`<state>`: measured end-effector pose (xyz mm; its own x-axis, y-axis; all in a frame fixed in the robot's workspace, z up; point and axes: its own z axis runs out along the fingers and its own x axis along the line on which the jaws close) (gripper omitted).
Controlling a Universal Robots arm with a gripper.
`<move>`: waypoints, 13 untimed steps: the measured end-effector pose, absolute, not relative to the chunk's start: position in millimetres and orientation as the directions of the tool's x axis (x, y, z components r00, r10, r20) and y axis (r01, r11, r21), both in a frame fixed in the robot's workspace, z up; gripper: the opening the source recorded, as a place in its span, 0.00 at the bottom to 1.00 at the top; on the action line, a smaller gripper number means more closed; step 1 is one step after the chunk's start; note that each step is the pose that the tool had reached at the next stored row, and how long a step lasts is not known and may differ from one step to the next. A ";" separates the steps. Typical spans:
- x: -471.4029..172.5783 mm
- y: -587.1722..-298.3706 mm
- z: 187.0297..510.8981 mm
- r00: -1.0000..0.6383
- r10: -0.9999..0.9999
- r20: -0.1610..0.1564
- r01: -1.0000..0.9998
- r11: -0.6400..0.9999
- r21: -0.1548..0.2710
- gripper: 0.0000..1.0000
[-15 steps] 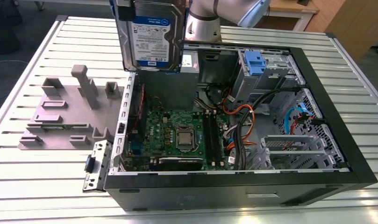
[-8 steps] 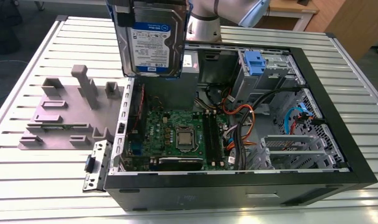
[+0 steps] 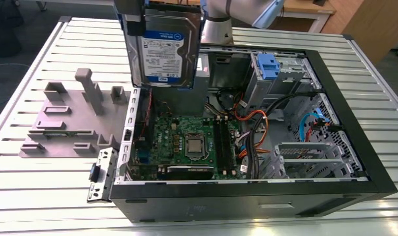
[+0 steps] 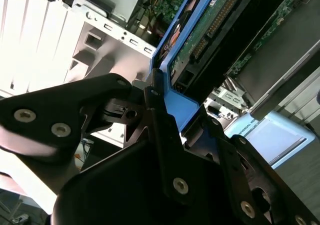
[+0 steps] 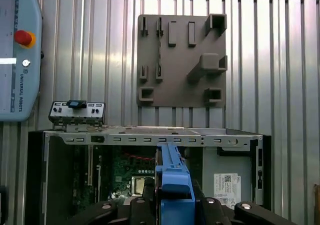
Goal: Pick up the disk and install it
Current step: 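Pick up the disk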
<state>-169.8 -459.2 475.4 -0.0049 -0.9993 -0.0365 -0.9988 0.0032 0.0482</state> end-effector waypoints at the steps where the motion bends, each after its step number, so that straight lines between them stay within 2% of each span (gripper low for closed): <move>1: -166.3 -459.4 474.8 -0.005 -0.999 -0.037 -0.999 0.003 0.048 0.37; 13: -117.4 -459.6 470.6 -0.005 -0.999 -0.036 -0.999 0.003 0.048 0.37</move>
